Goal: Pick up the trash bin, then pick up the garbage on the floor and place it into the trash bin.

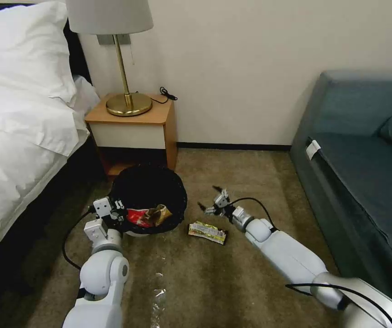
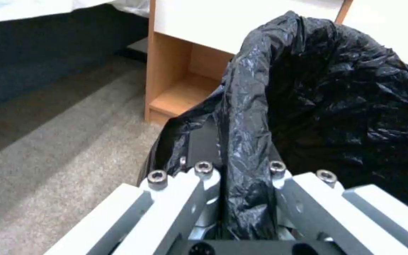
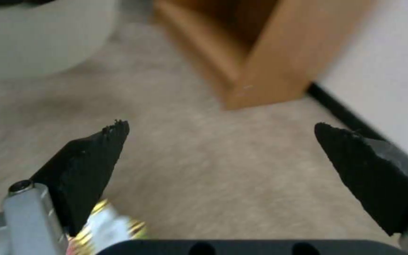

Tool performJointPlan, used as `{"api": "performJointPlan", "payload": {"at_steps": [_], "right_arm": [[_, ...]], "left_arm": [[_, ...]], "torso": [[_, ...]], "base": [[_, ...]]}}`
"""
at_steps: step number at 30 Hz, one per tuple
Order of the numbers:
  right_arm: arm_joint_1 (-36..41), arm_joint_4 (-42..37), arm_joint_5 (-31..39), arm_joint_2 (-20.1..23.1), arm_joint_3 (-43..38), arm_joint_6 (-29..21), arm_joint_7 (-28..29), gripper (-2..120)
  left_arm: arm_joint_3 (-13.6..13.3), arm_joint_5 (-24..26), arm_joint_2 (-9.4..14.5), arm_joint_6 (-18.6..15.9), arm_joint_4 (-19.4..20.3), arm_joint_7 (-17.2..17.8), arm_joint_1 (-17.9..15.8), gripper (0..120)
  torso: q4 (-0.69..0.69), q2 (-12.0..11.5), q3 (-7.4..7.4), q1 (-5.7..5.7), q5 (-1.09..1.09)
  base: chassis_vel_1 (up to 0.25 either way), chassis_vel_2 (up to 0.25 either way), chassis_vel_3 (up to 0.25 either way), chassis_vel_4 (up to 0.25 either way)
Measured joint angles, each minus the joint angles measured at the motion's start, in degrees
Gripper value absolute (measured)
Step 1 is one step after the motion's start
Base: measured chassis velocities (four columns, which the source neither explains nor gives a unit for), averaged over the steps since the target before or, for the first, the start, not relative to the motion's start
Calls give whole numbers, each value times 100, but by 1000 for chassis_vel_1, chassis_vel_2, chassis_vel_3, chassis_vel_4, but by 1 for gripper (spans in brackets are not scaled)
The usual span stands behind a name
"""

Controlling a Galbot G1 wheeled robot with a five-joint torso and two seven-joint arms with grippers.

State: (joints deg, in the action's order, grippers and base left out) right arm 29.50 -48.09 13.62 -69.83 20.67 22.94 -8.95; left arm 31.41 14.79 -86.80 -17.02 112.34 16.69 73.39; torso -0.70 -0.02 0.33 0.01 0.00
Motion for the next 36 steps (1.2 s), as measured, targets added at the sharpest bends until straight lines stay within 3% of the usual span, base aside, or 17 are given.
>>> {"api": "performJointPlan", "payload": {"at_steps": [17,23,29,36], "right_arm": [[-155,624,106,78,631,10,-1921,100],[-152,861,130,-147,617,33,-2525,100],[-155,1223,39,-267,533,63,-2678,100],[-230,1927,-466,-550,112,76,-2264,100]], "left_arm": [[-125,33,-113,87,-267,-23,-193,4],[-120,35,-165,87,-209,-22,-145,4],[-52,46,-165,87,-143,-25,-52,4],[-106,22,-179,91,-113,-26,-20,4]], "torso": [[0,0,0,0,-2],[2,0,0,0,-1],[2,0,-1,0,-2],[2,0,-1,0,-2]], "base": [[0,0,0,0],[0,0,0,0],[0,0,0,0],[0,0,0,0]]}}
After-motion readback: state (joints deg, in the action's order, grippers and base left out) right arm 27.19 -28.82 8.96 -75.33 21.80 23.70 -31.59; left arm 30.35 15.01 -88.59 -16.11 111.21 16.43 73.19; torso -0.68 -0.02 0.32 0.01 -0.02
